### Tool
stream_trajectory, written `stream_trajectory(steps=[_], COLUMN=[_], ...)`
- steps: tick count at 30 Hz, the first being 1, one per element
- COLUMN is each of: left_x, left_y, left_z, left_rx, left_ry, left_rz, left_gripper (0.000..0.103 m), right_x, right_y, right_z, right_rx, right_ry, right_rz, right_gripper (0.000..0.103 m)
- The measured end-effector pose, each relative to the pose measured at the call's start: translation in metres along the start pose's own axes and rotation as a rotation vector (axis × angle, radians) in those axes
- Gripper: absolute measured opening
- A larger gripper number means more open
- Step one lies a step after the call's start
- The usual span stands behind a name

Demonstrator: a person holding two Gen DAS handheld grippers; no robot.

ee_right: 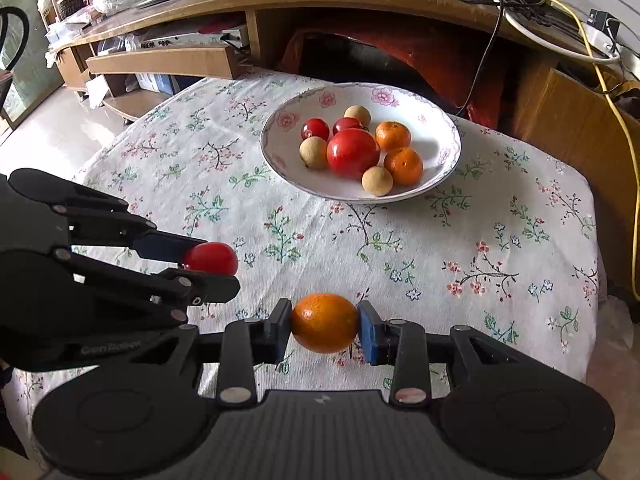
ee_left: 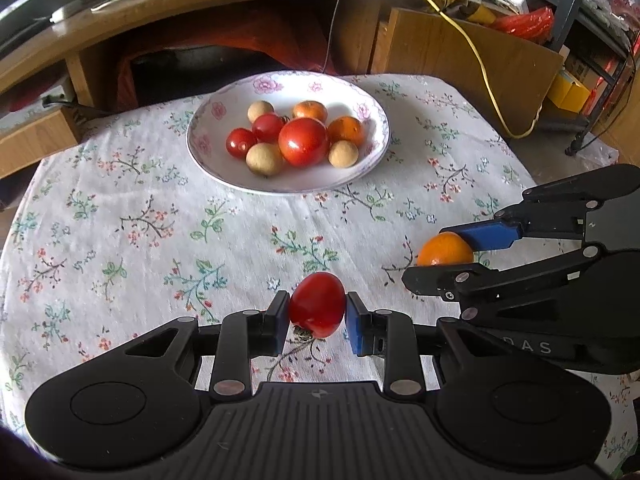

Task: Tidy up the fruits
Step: 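Carry the cherry tomato and the mandarin toward the white bowl with both tools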

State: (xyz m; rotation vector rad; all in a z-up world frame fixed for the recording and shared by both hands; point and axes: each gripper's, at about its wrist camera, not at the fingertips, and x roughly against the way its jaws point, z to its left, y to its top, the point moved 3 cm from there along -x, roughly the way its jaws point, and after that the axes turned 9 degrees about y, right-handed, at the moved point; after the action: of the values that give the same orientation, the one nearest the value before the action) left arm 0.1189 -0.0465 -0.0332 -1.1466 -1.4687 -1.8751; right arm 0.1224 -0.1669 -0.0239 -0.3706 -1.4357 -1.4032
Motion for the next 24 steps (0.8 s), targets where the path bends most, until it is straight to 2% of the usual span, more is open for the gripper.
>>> stream_trajectory(steps=[16, 24], left_x=[0.007, 0.006], left_y=[0.016, 0.035], left_z=[0.001, 0.005], left_rx=[0.018, 0.039], left_ry=[0.008, 0.016], left_rz=[-0.048, -0.077], left_gripper=[0.035, 0.035], right_x=[0.008, 0.011], right_y=[0.013, 0.027], right_z=[-0.004, -0.012], right_rx=[-0.015, -0.028], right_ry=[-0.009, -0.019], right_rz=[-0.041, -0.071], right_gripper=[0.035, 0.035])
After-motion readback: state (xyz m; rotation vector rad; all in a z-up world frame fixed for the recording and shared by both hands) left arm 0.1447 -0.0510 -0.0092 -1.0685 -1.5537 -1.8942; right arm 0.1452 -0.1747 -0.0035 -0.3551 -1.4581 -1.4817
